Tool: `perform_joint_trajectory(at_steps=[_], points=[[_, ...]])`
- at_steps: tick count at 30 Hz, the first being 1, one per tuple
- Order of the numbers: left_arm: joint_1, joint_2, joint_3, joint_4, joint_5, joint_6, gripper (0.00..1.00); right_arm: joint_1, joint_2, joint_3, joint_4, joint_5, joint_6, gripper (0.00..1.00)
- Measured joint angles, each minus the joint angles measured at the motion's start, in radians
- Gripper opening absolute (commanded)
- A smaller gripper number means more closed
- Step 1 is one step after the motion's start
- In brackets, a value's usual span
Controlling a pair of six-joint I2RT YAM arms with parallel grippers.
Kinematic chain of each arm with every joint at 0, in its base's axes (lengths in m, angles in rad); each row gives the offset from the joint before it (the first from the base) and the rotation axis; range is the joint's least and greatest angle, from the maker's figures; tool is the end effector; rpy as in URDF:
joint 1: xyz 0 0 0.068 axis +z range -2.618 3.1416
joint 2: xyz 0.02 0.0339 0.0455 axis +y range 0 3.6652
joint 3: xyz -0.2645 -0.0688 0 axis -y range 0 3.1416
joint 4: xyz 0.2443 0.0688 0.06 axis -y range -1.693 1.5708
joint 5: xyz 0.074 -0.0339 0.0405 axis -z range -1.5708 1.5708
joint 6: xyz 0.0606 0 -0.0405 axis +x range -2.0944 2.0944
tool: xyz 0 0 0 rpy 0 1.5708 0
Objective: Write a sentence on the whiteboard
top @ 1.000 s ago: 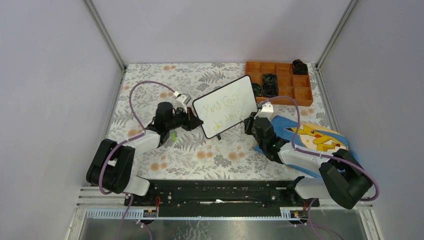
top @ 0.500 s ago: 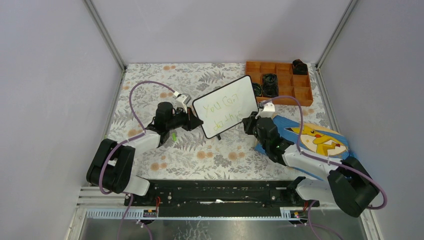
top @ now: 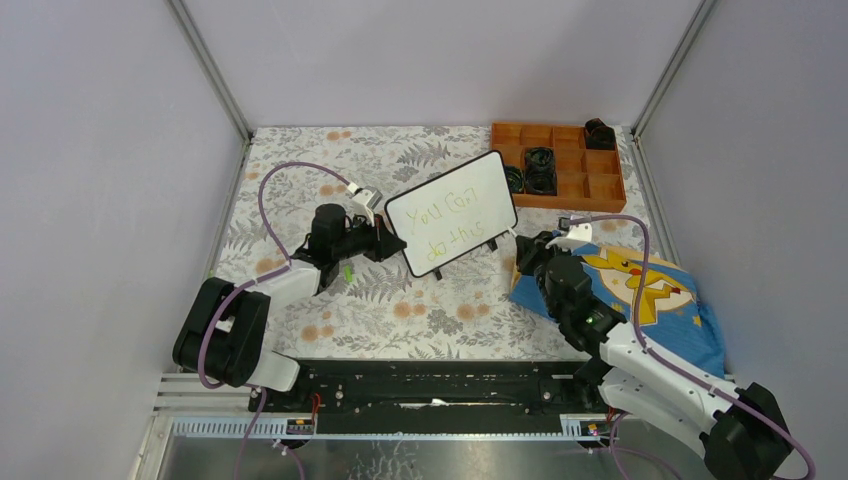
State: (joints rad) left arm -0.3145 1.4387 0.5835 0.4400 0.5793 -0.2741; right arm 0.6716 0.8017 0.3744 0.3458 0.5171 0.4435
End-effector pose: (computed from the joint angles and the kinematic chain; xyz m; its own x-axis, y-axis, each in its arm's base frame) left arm 0.2796 -0.1258 0.1804 -0.5683 -0.0533 -0.8211 0.6040 0.6507 -0.4603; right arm 0.1826 0.1069 0.2466 -0.1242 0.3778 -0.9175 -0.1128 0.9133 0.3913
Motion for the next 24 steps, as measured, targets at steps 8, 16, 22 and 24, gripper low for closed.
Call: perform_joint_trajectory(at_steps=[8,16,22,24], points=[[-0.001,0.000,0.000,0.001,0.000,0.000,0.00,0.000,0.000,-0.042,0.006,0.013,0.032,0.00],[-0.006,0.000,0.000,0.006,-0.003,0.000,0.00,0.000,0.080,-0.081,0.088,0.010,0.078,0.00],[-0.006,0.000,0.000,0.006,-0.005,0.000,0.00,0.000,0.132,-0.087,0.176,-0.006,0.093,0.00],[-0.007,-0.004,-0.004,0.008,-0.008,0.000,0.00,0.000,0.159,-0.086,0.206,-0.007,0.096,0.00]])
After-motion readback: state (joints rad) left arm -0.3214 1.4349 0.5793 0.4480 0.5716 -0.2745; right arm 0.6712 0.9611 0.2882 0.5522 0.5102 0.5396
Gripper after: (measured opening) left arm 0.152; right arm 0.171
